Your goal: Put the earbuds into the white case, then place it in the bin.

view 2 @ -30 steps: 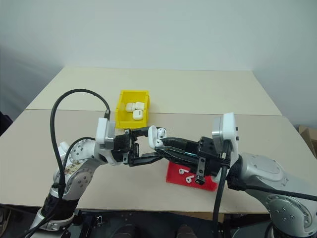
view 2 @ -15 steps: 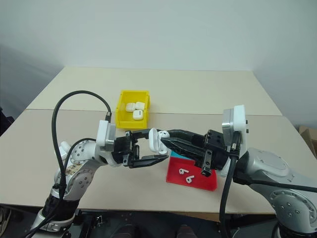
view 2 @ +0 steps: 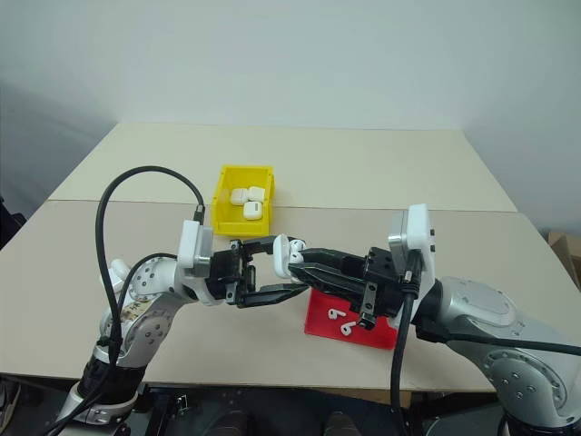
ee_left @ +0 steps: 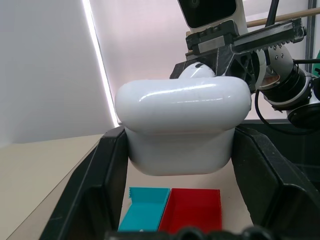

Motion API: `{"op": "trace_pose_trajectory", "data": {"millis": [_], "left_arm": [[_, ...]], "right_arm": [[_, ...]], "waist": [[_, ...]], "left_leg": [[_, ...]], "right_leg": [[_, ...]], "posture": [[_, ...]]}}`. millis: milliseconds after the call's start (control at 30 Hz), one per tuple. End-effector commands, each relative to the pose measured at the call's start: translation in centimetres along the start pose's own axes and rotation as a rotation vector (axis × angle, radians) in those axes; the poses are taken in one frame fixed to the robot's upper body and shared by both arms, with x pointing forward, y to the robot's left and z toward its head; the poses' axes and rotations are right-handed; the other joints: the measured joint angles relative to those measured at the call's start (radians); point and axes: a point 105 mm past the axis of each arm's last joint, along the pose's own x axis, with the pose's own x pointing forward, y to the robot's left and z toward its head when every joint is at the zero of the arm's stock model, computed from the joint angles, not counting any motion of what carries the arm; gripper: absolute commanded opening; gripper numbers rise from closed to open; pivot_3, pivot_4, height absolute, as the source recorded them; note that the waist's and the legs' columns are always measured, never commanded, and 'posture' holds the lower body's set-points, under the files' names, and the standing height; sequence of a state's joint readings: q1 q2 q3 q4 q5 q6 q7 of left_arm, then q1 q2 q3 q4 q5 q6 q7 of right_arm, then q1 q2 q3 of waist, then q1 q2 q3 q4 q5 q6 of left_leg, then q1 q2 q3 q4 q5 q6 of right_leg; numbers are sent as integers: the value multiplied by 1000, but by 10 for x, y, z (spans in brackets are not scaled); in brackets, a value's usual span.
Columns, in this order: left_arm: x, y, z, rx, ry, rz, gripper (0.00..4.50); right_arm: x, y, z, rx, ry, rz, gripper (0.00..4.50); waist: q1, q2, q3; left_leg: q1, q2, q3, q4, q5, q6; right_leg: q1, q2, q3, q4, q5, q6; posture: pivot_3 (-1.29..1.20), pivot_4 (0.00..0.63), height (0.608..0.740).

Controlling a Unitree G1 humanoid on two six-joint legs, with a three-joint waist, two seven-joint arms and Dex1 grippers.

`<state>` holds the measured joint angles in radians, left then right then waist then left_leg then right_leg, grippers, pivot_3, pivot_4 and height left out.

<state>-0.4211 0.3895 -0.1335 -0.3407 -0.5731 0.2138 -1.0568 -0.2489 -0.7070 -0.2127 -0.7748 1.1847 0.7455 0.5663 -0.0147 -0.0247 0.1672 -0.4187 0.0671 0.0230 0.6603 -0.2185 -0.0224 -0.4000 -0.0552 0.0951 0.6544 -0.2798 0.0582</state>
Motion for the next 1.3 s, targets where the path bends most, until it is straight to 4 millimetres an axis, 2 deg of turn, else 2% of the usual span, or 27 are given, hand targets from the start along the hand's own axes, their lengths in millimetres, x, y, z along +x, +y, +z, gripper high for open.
{"op": "trace_pose_trajectory", "data": {"millis": [33, 133, 300, 600, 733, 833, 967, 1100, 1300], "left_arm": [[0, -1, 10, 50, -31, 4, 2782], [0, -1, 10, 51, -33, 6, 2782], [0, 1, 10, 52, -32, 10, 2782], [-2, 3, 6, 53, -14, 7, 2782], [-1, 4, 1, 60, 3, -16, 2782], [4, 6, -4, 66, 14, -43, 2782], [11, 10, -12, 83, 33, -69, 2782], [17, 15, -19, 98, 61, -83, 2782], [25, 20, -25, 116, 91, -83, 2782]], "right_arm": [[-1, 4, 4, -33, -25, 10, 829], [-1, 6, 4, -59, -21, 12, 829], [0, 6, -3, -108, 33, -10, 2301], [-9, 0, 0, -160, 55, -46, 2301], [-20, -5, 19, -199, 69, -28, 2301], [-17, -5, 39, -263, 114, 49, 2301], [-3, -9, 52, -290, 188, 122, 1406], [12, -16, 49, -312, 286, 180, 32], [27, -25, 36, -385, 424, 228, 32]], "waist": [[0, 0, 0], [0, 0, 0], [0, 0, 0], [0, 0, 0], [1, 0, 0], [-4, 0, 0], [-6, 0, 0], [-1, 0, 0], [3, 0, 0]], "left_leg": [[0, 0, 0, 0, 0, 0], [0, 0, 0, 0, 0, 0], [0, 0, 0, 0, 0, 0], [0, 0, 0, 0, 0, 0], [0, 0, 0, 0, 0, 0], [4, 0, 0, 0, 0, 0], [7, 0, -1, 0, 0, 0], [5, 0, -1, 0, 0, 0], [1, 0, -1, 0, 0, 1]], "right_leg": [[0, 0, 0, 0, 0, 0], [0, 0, 0, 0, 0, 0], [0, 0, 0, 0, 0, 0], [0, 0, 0, 0, 0, 0], [1, 0, 0, -1, 0, 0], [5, 0, 0, -2, 0, 0], [9, 0, -1, -4, 0, 0], [9, 0, -2, -7, 0, 0], [5, 0, -2, -7, 1, 0]], "posture": [[0, 150, 740], [0, 150, 740], [0, 150, 740], [0, 150, 740], [0, 150, 740], [0, 150, 740], [0, 150, 740], [0, 150, 740], [0, 150, 740]]}}
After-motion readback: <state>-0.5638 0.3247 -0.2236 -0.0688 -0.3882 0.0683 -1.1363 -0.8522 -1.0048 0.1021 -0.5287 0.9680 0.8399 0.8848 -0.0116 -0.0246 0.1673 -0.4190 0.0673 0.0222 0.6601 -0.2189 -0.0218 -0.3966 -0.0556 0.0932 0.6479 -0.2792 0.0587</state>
